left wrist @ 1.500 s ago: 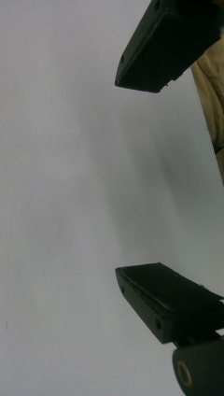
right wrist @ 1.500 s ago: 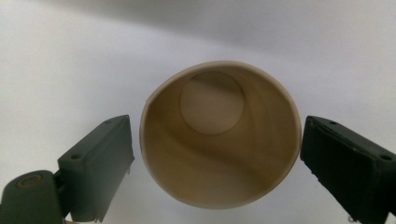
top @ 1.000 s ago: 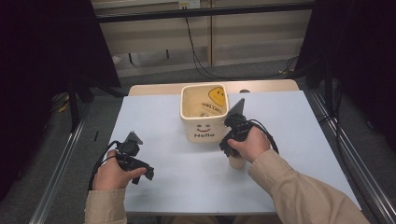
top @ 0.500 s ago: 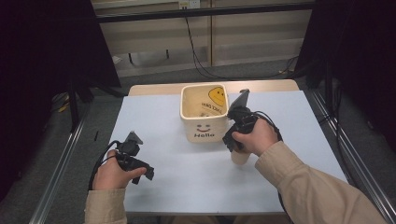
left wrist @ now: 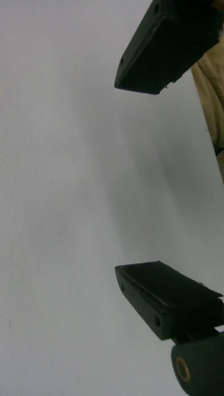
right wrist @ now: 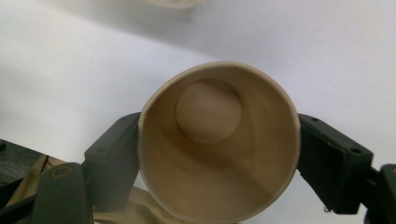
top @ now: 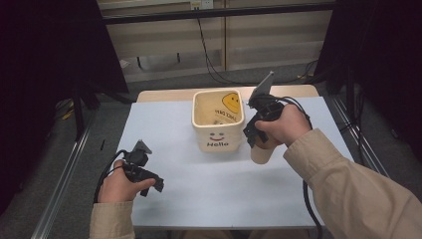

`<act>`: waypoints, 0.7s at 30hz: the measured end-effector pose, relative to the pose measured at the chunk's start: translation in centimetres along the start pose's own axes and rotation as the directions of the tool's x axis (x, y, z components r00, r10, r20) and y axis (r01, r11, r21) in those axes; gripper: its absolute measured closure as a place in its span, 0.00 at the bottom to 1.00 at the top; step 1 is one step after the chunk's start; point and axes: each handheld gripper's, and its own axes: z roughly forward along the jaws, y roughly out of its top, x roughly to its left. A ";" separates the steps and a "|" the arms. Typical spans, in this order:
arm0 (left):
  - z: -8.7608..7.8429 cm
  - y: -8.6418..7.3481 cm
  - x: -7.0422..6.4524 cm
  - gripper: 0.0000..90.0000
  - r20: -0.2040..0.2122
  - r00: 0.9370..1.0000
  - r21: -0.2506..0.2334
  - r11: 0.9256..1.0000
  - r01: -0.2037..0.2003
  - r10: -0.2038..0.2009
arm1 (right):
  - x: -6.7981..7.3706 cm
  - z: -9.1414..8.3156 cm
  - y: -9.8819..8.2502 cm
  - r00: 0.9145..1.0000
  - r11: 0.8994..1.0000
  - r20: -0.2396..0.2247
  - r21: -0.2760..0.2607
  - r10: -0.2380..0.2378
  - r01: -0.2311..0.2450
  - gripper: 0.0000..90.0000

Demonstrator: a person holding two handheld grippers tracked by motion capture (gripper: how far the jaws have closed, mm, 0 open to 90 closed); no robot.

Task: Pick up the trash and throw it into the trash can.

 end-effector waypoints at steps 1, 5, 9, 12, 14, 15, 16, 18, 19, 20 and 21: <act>0.0 0.0 0.0 0.10 0.000 1.000 0.000 1.000 0.000 0.000 | 0.0 0.0 0.0 1.000 1.000 0.000 0.000 0.000 0.000 0.23; 0.0 0.0 0.0 0.10 0.002 1.000 0.003 1.000 -0.009 0.009 | -0.1 -1.2 0.4 1.000 1.000 -0.001 0.003 0.008 -0.008 0.23; 0.1 0.0 0.0 0.10 -0.002 1.000 0.007 1.000 -0.007 0.007 | 0.0 -2.8 1.1 1.000 1.000 0.020 -0.010 0.020 -0.020 0.23; 0.0 0.0 0.1 0.10 -0.004 1.000 0.002 1.000 -0.007 0.007 | 0.1 -3.5 1.5 0.999 1.000 0.033 -0.008 0.026 -0.025 0.23; 0.0 0.0 0.0 0.10 -0.002 1.000 0.001 1.000 -0.005 0.005 | 0.2 -4.3 1.8 0.999 1.000 0.040 -0.011 0.029 -0.029 0.23; 0.0 0.0 0.0 0.10 0.003 1.000 0.005 1.000 -0.011 0.011 | 0.2 -4.7 2.0 0.999 0.999 0.039 -0.014 0.030 -0.029 0.23; 0.1 0.0 0.0 0.10 0.002 1.000 0.005 1.000 -0.011 0.011 | 0.3 -5.1 2.2 0.999 0.999 0.043 -0.014 0.031 -0.030 0.23; 0.0 0.0 0.0 0.10 0.001 1.000 0.007 1.000 -0.011 0.011 | 0.3 -5.8 2.5 0.999 0.999 0.043 -0.018 0.032 -0.032 0.23; 0.0 0.0 0.1 0.10 -0.003 1.000 0.001 1.000 -0.012 0.012 | 0.4 -6.3 2.7 0.998 0.999 0.048 -0.017 0.031 -0.031 0.23; 0.0 0.0 0.1 0.10 0.009 1.000 0.001 1.000 -0.004 0.004 | 0.5 -6.7 2.8 0.998 0.999 0.054 -0.020 0.033 -0.032 0.23; 0.0 -0.1 0.2 0.10 0.006 1.000 -0.006 1.000 0.000 0.000 | 0.6 -7.4 3.2 0.998 0.999 0.052 -0.021 0.035 -0.034 0.23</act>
